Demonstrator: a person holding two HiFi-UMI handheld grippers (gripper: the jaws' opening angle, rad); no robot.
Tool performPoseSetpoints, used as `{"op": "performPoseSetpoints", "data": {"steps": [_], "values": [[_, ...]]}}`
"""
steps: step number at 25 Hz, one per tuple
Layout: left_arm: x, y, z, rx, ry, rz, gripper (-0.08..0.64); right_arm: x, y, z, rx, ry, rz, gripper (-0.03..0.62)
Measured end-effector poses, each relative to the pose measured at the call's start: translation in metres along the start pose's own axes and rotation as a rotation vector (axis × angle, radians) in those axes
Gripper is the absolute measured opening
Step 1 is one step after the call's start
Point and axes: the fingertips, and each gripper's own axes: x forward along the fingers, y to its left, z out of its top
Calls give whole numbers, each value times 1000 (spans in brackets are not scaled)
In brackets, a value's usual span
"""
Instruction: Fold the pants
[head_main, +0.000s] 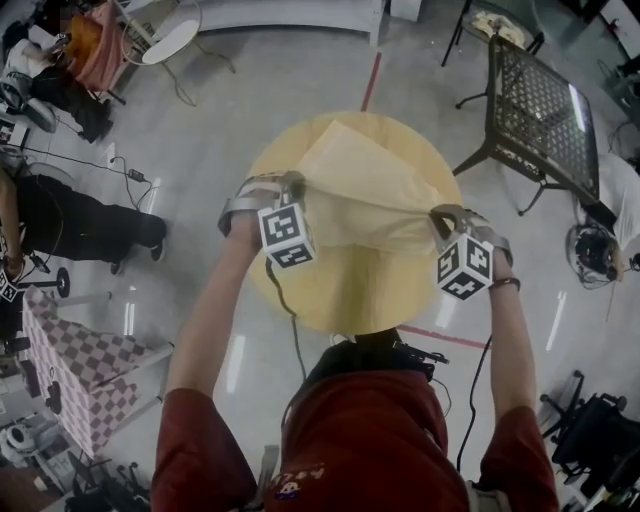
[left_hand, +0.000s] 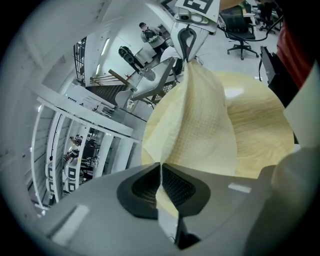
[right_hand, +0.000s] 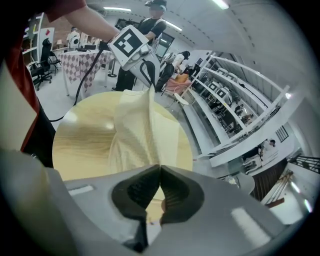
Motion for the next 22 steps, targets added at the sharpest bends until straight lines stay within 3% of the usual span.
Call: {"op": "performPoseSetpoints", "data": {"steps": [14,22], "values": [[101,56,25,38,29,-30,18,63,-41,-32,107,32,69,3],[161,64,41,82,61,-56,18,100,-47,-57,161,59,117,3]]}}
